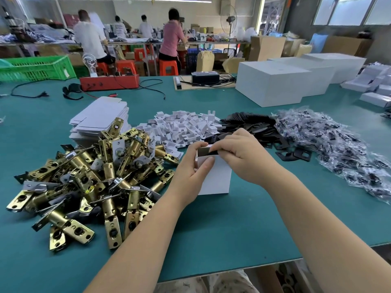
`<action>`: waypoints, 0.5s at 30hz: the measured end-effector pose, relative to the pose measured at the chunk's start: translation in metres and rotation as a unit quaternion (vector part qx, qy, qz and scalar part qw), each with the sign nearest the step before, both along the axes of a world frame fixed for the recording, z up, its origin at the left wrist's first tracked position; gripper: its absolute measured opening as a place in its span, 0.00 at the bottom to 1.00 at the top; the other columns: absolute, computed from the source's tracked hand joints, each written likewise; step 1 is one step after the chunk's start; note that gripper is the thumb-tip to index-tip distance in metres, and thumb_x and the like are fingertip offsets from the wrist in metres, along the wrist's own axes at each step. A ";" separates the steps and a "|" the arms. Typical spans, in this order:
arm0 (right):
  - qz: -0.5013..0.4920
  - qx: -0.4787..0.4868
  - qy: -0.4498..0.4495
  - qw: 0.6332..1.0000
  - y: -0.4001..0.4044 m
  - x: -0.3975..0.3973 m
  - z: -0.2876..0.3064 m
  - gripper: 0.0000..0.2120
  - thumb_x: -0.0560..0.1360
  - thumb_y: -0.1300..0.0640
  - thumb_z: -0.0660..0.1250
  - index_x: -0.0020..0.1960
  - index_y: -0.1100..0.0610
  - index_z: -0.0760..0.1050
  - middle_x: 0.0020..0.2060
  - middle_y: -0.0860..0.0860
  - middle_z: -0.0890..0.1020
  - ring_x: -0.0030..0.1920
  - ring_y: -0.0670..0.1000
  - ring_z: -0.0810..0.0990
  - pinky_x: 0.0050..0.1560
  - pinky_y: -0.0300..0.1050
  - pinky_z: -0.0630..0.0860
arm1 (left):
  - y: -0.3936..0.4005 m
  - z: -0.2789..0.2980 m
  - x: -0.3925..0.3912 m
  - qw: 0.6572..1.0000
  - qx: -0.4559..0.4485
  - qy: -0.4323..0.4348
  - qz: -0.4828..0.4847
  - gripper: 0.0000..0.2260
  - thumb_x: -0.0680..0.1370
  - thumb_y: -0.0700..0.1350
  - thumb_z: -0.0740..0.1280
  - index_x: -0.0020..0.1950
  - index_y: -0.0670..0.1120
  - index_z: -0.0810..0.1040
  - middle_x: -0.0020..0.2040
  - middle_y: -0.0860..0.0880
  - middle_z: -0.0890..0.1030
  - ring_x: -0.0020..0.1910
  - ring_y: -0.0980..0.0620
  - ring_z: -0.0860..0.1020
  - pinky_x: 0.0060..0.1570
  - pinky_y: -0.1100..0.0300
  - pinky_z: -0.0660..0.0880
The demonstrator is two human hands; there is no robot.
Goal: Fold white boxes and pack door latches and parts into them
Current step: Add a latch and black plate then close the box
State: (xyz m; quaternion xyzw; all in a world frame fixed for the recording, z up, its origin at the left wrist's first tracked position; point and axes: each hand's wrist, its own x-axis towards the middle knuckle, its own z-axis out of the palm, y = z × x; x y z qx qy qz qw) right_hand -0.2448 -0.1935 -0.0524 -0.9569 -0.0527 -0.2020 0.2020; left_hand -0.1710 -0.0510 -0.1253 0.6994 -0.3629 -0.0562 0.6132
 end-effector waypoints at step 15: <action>-0.299 0.222 0.079 0.925 -0.100 -0.011 -0.053 0.08 0.77 0.56 0.63 0.51 0.53 0.80 0.40 0.45 0.79 0.38 0.47 0.74 0.40 0.41 0.69 | -0.002 -0.007 -0.003 0.993 0.005 -0.090 0.075 0.09 0.79 0.55 0.61 0.58 0.65 0.67 0.38 0.46 0.73 0.32 0.61 0.68 0.36 0.70 0.66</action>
